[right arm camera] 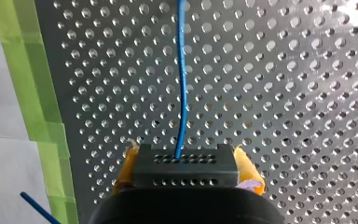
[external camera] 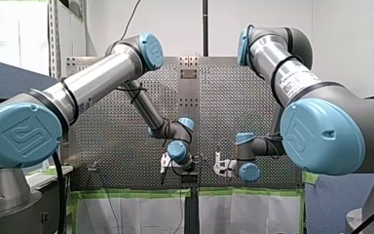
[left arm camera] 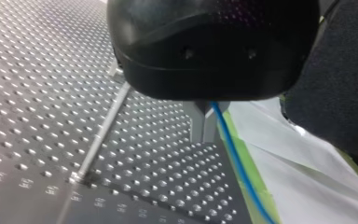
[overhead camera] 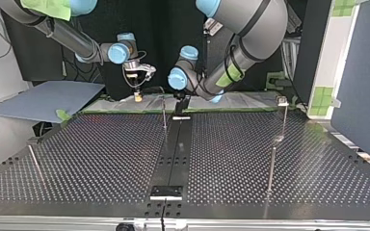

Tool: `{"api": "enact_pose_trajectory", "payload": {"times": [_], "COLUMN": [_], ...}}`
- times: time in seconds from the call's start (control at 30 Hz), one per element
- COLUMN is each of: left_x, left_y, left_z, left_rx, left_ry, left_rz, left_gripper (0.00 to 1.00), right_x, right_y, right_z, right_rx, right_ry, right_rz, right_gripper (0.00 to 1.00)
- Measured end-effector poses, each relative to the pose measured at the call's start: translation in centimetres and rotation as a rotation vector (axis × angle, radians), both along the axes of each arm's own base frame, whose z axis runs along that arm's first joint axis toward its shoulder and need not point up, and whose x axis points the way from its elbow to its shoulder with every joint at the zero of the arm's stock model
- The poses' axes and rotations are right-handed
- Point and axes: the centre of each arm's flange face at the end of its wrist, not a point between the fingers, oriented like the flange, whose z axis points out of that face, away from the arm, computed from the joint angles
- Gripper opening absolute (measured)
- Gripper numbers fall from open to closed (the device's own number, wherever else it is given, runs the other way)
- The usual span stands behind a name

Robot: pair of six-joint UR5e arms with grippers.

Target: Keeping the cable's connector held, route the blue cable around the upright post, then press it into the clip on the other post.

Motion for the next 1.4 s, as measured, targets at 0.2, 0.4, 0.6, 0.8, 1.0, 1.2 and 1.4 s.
{"api": "enact_pose_trajectory", "payload": {"times": [0.2,0.4,0.6,0.8,1.0,1.2,1.4], "left_x": [1.5,3.2,4.6,5.9,6.6,6.6,8.1], "left_y": [-0.5,-0.4,1.0,2.3,2.5,2.1,2.1], "left_z": [0.4,1.2,1.3,1.2,0.6,-1.2,-0.5], "left_rx": [-0.044,-0.093,-0.119,-0.154,-0.207,-0.248,-0.29], "left_ry": [-0.019,-0.028,-0.019,-0.005,0.025,0.066,0.055], "left_rz": [0.005,0.006,0.03,0.046,0.043,0.019,0.025], "left_gripper": [0.0,0.0,0.0,0.0,0.0,0.0,0.0], "right_x": [-0.5,-0.9,-1.6,-2.6,-3.3,-4.5,-5.6], "right_y": [-0.8,-1.9,-3.6,-5.4,-6.2,-7.1,-7.7], "right_z": [0.2,0.6,1.2,1.8,2.0,2.1,2.0], "right_rx": [-0.011,-0.026,-0.043,-0.055,-0.057,-0.051,-0.047], "right_ry": [-0.006,-0.015,-0.028,-0.039,-0.04,-0.035,-0.033], "right_rz": [-0.006,-0.014,-0.032,-0.047,-0.058,-0.075,-0.094], "right_gripper": [0.0,0.0,0.0,0.0,0.0,0.0,0.0]}}
